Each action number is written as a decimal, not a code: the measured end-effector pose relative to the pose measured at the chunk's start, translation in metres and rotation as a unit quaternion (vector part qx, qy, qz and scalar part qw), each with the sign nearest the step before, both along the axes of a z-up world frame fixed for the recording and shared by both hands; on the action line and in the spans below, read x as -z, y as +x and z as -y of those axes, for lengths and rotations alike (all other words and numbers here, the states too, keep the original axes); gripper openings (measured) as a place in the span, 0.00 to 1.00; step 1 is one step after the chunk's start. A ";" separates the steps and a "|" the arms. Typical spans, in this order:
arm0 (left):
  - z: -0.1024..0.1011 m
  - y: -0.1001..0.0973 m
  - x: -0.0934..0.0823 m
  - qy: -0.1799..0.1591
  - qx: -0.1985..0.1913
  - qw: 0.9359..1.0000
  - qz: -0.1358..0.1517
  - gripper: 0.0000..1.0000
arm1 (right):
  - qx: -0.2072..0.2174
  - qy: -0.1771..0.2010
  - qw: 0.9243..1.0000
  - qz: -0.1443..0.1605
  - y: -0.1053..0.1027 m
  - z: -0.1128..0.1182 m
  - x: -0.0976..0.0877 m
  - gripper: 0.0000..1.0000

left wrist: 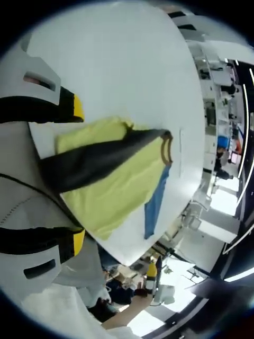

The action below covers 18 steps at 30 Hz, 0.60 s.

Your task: Fold the garment on the visible template until the final outline fits inside the template.

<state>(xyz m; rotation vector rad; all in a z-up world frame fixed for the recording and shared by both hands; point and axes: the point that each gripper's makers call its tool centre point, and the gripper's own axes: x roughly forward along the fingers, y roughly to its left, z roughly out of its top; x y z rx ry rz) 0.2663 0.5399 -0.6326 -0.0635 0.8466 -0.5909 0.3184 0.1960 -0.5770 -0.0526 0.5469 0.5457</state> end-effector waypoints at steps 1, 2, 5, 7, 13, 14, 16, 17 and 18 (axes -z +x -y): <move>0.000 0.000 0.000 0.000 0.000 1.000 0.000 0.77 | -0.003 0.001 1.000 0.001 -0.003 -0.003 -0.002 0.74; -0.001 0.000 -0.001 -0.001 0.000 1.000 0.001 0.77 | -0.006 0.002 1.000 0.003 -0.005 -0.005 -0.003 0.75; -0.004 -0.001 -0.003 -0.001 0.000 1.000 0.003 0.77 | -0.014 0.004 1.000 0.004 -0.012 -0.010 -0.006 0.76; -0.006 -0.003 -0.005 -0.002 0.000 1.000 0.004 0.77 | -0.016 0.005 1.000 0.004 -0.015 -0.012 -0.008 0.77; -0.012 -0.007 -0.012 -0.002 -0.003 1.000 0.007 0.77 | -0.021 0.011 1.000 0.004 -0.025 -0.018 -0.012 0.81; -0.014 -0.008 -0.013 -0.002 -0.003 1.000 0.009 0.77 | -0.023 0.011 1.000 0.004 -0.027 -0.019 -0.011 0.82; -0.016 -0.009 -0.015 -0.004 -0.006 1.000 0.010 0.77 | -0.022 0.013 1.000 0.003 -0.030 -0.020 -0.010 0.85; -0.017 -0.009 -0.016 -0.005 -0.007 1.000 0.011 0.77 | -0.023 0.016 1.000 0.002 -0.033 -0.022 -0.010 0.86; -0.018 -0.010 -0.017 -0.005 -0.007 1.000 0.012 0.77 | -0.025 0.020 0.999 0.000 -0.035 -0.024 -0.009 0.87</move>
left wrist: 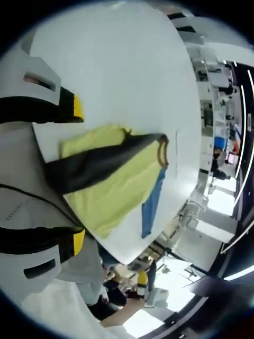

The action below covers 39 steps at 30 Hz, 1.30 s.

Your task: Fold the garment on the visible template until the final outline fits inside the template.

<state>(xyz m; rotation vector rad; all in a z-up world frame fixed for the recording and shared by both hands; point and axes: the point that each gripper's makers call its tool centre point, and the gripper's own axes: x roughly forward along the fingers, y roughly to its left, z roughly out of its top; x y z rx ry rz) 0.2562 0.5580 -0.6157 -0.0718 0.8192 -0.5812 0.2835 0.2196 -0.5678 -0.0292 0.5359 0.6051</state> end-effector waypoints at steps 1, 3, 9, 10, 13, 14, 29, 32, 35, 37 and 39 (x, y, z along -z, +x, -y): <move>-0.001 0.000 -0.001 0.000 -0.001 1.000 0.001 0.77 | -0.001 0.002 1.000 -0.001 -0.002 -0.001 0.001 0.88; -0.003 -0.002 -0.002 0.001 -0.002 1.000 0.002 0.77 | -0.005 0.001 1.000 -0.003 -0.006 -0.004 0.002 0.90; -0.008 -0.005 -0.003 -0.001 -0.005 1.000 0.005 0.77 | -0.017 0.006 1.000 -0.009 -0.015 -0.011 0.003 0.98; -0.008 -0.006 -0.003 0.000 -0.005 1.000 0.005 0.77 | -0.017 0.008 1.000 -0.010 -0.016 -0.011 0.003 0.99; -0.009 -0.009 -0.001 -0.002 -0.004 1.000 0.003 0.77 | -0.019 0.013 1.000 -0.005 -0.019 -0.013 -0.001 0.99; -0.009 -0.010 -0.001 -0.002 -0.004 1.000 0.003 0.77 | -0.023 0.018 1.000 -0.001 -0.020 -0.015 -0.004 0.99; -0.007 -0.012 0.002 -0.002 0.002 1.000 0.000 0.77 | -0.039 0.004 0.999 -0.003 -0.030 -0.017 -0.002 1.00; -0.007 -0.013 0.005 -0.002 0.004 1.000 -0.004 0.77 | -0.035 0.007 0.999 -0.002 -0.029 -0.016 -0.003 0.99; -0.007 -0.013 0.010 -0.005 0.005 1.000 -0.010 0.75 | -0.035 0.004 0.999 -0.003 -0.029 -0.016 -0.003 0.99; -0.007 -0.014 0.012 -0.005 0.005 1.000 -0.013 0.74 | -0.039 0.000 0.999 -0.002 -0.029 -0.017 -0.003 0.99; -0.007 -0.014 0.014 -0.006 0.005 1.000 -0.016 0.74 | -0.041 0.000 0.999 -0.002 -0.029 -0.017 -0.003 0.99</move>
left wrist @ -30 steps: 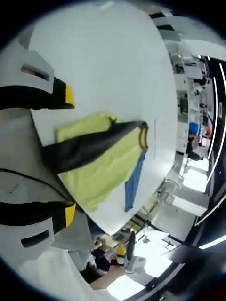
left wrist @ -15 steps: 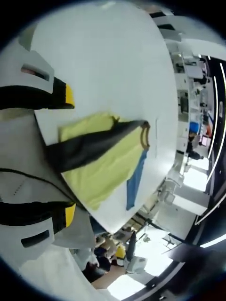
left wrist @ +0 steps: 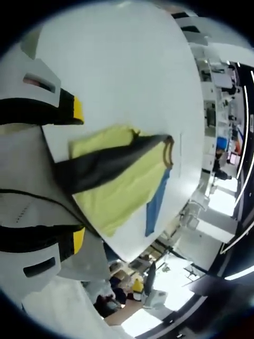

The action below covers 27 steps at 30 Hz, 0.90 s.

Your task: Fold the garment on the visible template until the final outline fits inside the template.

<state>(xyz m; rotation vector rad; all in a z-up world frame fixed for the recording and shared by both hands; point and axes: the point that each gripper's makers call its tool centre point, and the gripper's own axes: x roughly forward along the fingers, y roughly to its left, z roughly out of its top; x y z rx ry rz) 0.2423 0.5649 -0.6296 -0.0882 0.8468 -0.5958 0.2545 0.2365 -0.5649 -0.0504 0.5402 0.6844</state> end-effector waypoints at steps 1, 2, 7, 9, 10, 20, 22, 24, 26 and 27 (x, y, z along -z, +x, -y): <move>0.000 0.000 0.001 0.000 0.000 1.000 -0.001 0.74 | 0.000 0.000 1.000 -0.001 0.000 0.000 0.000 0.99; 0.000 0.000 0.002 0.000 0.001 1.000 -0.003 0.74 | 0.001 0.000 1.000 -0.002 0.001 0.000 0.001 0.99; 0.002 0.001 0.007 0.000 0.005 1.000 -0.011 0.74 | 0.003 0.000 1.000 -0.004 0.004 0.002 0.001 0.99; 0.002 0.002 0.010 0.000 0.007 1.000 -0.014 0.74 | 0.004 -0.001 1.000 -0.005 0.005 0.003 0.001 0.99; 0.002 0.002 0.012 0.000 0.007 1.000 -0.016 0.73 | 0.004 -0.002 1.000 -0.006 0.005 0.003 0.002 0.99; 0.003 -0.003 0.036 0.000 0.016 0.999 -0.048 0.68 | 0.011 -0.002 1.000 -0.015 0.008 0.008 0.006 0.99; 0.003 -0.004 0.040 0.005 0.020 0.998 -0.053 0.66 | 0.011 -0.002 1.000 -0.017 0.009 0.008 0.007 0.99; 0.003 -0.004 0.044 0.007 0.025 0.998 -0.056 0.64 | 0.012 -0.003 1.000 -0.018 0.009 0.008 0.008 0.99; 0.004 -0.004 0.047 0.007 0.028 0.998 -0.059 0.63 | 0.013 -0.002 1.000 -0.019 0.010 0.008 0.009 0.99; 0.005 -0.005 0.049 0.007 0.031 0.998 -0.062 0.62 | 0.013 -0.002 1.000 -0.020 0.010 0.009 0.009 0.99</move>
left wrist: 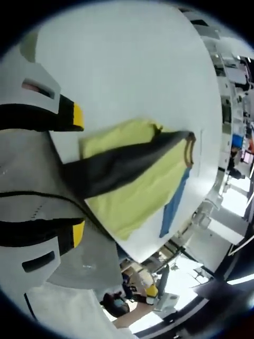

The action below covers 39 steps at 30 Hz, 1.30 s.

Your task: Fold the garment on the visible template until the final outline fits inside the template.

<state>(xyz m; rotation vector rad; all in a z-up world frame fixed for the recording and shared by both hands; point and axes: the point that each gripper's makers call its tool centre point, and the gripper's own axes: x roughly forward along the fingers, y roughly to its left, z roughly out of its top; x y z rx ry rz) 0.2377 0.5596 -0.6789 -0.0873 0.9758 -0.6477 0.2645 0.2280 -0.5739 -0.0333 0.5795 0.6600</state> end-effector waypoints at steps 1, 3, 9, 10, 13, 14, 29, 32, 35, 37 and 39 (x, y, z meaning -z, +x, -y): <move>0.001 0.000 0.002 0.000 0.003 1.000 -0.002 0.61 | 0.000 0.000 1.000 -0.001 0.000 0.000 0.000 0.99; 0.002 -0.001 0.006 0.002 0.007 1.000 -0.008 0.60 | 0.001 -0.001 1.000 -0.003 0.000 0.001 0.002 0.99; 0.006 -0.003 0.015 0.007 0.021 1.000 -0.021 0.55 | 0.004 -0.001 1.000 -0.009 -0.001 0.003 0.006 0.99; 0.006 -0.003 0.017 0.008 0.023 0.999 -0.025 0.54 | 0.004 -0.001 1.000 -0.010 -0.001 0.003 0.007 0.99; 0.006 -0.006 0.023 0.019 0.032 0.999 -0.037 0.53 | 0.005 -0.001 1.000 -0.011 -0.001 0.003 0.007 0.99; 0.007 -0.007 0.025 0.022 0.036 0.998 -0.039 0.52 | 0.005 -0.001 1.000 -0.010 0.000 0.002 0.007 0.99; 0.005 -0.008 0.047 0.048 0.058 0.995 -0.069 0.42 | 0.009 -0.002 1.000 -0.012 -0.001 0.006 0.008 0.99; 0.005 -0.007 0.050 0.049 0.060 0.994 -0.071 0.41 | 0.011 -0.002 1.000 -0.013 -0.002 0.007 0.009 0.99; 0.004 -0.007 0.053 0.051 0.061 0.994 -0.075 0.40 | 0.011 -0.002 1.000 -0.015 -0.002 0.007 0.010 0.99; 0.004 -0.006 0.054 0.050 0.061 0.994 -0.077 0.39 | 0.010 -0.003 1.000 -0.015 -0.002 0.006 0.010 0.99; 0.004 -0.006 0.057 0.049 0.061 0.994 -0.081 0.37 | 0.010 -0.003 1.000 -0.016 -0.001 0.006 0.010 0.99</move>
